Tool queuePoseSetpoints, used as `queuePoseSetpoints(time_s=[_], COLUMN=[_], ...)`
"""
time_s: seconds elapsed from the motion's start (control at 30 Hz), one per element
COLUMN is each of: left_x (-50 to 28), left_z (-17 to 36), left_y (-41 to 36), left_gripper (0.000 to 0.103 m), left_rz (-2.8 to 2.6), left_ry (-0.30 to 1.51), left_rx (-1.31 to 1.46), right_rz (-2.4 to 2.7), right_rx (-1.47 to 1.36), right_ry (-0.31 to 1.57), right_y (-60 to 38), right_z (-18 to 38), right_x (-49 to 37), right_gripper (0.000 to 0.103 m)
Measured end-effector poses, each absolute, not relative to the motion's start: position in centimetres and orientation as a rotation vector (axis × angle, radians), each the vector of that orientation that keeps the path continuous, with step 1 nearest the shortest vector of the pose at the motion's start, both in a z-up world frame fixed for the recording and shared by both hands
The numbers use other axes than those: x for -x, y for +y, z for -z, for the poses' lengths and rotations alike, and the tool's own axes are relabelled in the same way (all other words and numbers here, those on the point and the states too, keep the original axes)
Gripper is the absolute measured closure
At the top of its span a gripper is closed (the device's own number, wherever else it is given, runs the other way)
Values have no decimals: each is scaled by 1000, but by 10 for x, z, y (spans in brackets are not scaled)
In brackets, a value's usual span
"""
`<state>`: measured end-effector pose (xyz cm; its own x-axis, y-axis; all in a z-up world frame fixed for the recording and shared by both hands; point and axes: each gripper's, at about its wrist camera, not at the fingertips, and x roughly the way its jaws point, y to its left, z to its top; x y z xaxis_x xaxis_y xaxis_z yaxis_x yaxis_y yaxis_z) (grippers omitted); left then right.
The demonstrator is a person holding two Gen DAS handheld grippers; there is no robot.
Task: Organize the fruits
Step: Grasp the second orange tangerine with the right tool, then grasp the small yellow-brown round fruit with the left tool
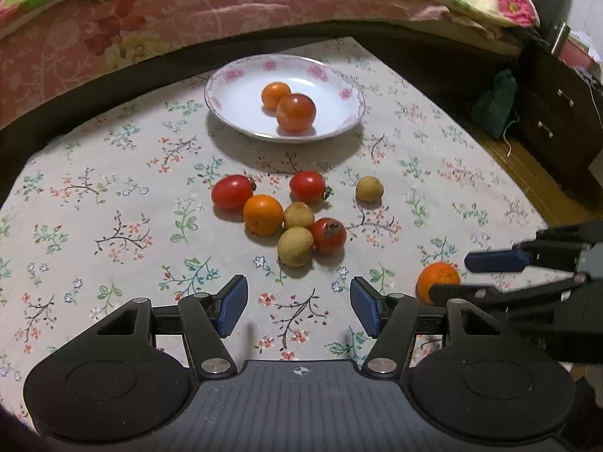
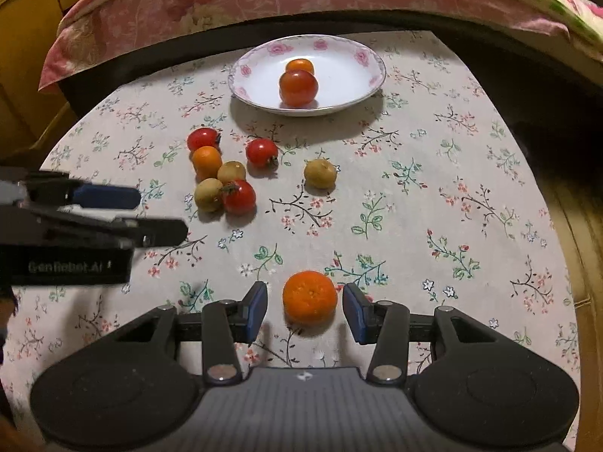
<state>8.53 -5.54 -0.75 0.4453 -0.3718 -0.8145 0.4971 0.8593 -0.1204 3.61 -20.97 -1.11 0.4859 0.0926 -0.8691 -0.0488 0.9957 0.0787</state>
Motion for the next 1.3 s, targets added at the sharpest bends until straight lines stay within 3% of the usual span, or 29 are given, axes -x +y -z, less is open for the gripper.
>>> queuePoseSetpoints(time_s=[0.37,0.57,1.3], left_x=[-90,-96,-110], left_z=[14,16,27], left_y=[-57,-64,-73], left_gripper=[35,35,34], left_rz=[526,532,515], left_ry=[969,962,973], left_rx=[-166,-173,-184], right_rz=[-120,-126,-126], right_rx=[-20,-30,-72], right_ry=[1084,1112,1108], right_y=[-208,-212,-217], right_z=[27,33,33], right_x=[-43,-46,-52], right_gripper=[61,66,67])
